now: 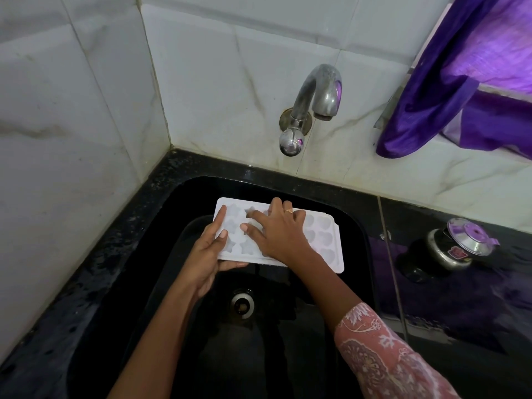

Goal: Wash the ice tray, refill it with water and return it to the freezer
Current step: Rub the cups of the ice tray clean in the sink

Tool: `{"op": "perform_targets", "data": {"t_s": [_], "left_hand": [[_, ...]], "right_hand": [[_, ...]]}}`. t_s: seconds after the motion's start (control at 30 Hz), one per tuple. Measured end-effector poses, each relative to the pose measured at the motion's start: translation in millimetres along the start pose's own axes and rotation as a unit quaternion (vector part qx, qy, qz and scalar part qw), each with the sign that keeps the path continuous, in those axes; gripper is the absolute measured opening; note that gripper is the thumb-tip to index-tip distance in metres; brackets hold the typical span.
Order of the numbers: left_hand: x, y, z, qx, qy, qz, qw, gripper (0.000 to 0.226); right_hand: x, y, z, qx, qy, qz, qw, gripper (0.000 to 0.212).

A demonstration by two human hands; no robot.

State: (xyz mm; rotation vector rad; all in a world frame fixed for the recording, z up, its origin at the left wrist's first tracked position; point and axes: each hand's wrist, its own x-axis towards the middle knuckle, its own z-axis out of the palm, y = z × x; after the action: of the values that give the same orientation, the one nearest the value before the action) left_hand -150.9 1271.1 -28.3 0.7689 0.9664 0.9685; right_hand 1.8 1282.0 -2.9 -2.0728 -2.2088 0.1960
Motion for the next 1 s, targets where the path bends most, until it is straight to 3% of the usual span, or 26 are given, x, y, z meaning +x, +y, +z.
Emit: {"op": "perform_targets", "data": {"t_s": [0.33, 0.5, 1.0], "left_hand": [[-3.2, 1.0, 6.0, -0.004, -0.007, -0.006, 1.000, 0.044], [-2.6, 2.8, 5.1, -0.005, -0.010, -0.005, 1.000, 0.056], [-4.5, 1.5, 3.3, -0.038, 0.014, -0.012, 0.999, 0.045]], "right_hand": [[0.8, 6.4, -5.7, -0.053, 0.014, 0.003, 0.998, 0.045], [0.4, 4.4, -3.7, -0.039, 0.024, 0.006, 0.999, 0.046], [-1.2, 5.3, -8.7, -0.032, -0.004, -0.009, 0.999, 0.044]]}}
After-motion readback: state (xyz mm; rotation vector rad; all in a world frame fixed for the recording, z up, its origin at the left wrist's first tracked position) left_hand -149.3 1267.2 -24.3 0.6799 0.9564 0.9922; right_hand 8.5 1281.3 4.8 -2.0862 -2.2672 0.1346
